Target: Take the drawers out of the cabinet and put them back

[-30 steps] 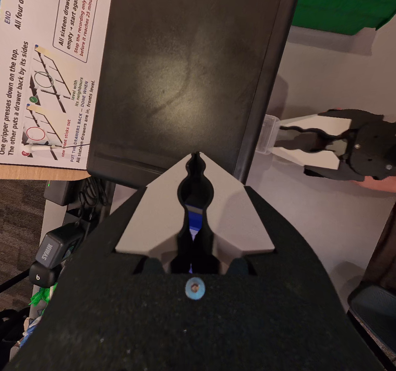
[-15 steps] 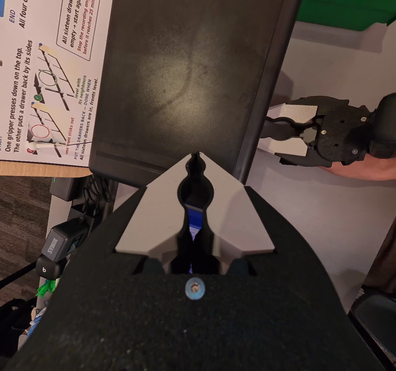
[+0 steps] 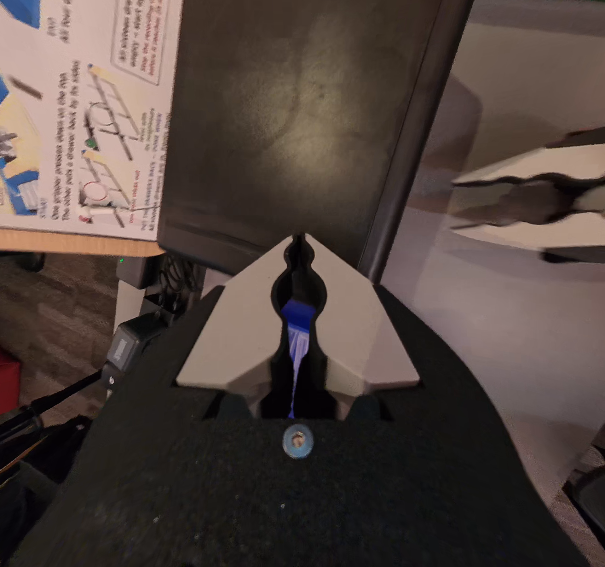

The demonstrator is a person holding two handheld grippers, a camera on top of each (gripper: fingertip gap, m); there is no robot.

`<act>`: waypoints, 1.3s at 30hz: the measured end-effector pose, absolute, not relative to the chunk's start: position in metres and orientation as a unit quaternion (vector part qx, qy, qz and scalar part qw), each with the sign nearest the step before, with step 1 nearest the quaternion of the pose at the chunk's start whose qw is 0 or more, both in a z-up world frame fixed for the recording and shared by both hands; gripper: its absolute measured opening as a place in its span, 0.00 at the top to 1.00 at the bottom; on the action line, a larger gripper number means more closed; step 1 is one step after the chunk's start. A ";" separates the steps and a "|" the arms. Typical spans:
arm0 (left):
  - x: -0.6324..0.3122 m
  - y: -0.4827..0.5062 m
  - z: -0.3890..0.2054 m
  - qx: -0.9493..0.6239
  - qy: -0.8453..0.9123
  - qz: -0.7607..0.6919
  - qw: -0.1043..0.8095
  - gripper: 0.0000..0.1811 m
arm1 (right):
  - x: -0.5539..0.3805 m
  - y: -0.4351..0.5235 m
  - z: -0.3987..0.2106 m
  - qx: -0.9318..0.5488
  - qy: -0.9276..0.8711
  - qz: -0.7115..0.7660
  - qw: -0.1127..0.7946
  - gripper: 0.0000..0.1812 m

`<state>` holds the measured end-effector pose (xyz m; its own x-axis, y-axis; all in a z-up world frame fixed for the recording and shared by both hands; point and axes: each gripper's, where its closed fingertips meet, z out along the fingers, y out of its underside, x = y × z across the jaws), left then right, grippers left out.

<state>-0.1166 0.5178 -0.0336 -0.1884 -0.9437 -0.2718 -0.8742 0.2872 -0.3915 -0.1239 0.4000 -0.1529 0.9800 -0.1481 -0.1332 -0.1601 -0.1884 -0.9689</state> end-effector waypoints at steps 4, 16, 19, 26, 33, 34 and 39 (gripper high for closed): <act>-0.139 0.519 0.008 -0.609 0.710 -0.192 0.297 0.98 | -0.165 0.344 -0.149 -0.790 0.008 0.061 0.609 0.79; -0.329 0.574 -0.182 -0.677 0.729 0.059 0.074 0.85 | -0.095 0.281 -0.118 -0.753 0.076 0.110 0.644 0.78; -0.333 0.576 -0.206 -0.670 0.737 0.076 0.054 0.84 | -0.099 0.275 -0.117 -0.751 0.075 0.118 0.646 0.78; -0.338 0.571 -0.245 -0.642 0.762 0.085 0.013 0.96 | -0.107 0.270 -0.116 -0.754 0.057 0.115 0.644 0.77; -0.335 0.547 -0.181 -0.612 0.788 0.055 0.047 0.98 | -0.107 0.250 -0.119 -0.762 0.046 0.119 0.635 0.77; -0.335 0.543 -0.165 -0.602 0.794 0.058 0.063 0.98 | -0.108 0.246 -0.119 -0.764 0.043 0.121 0.632 0.77; -0.298 0.499 -0.084 -0.512 0.842 0.030 0.170 0.98 | -0.107 0.236 -0.120 -0.769 0.047 0.124 0.626 0.76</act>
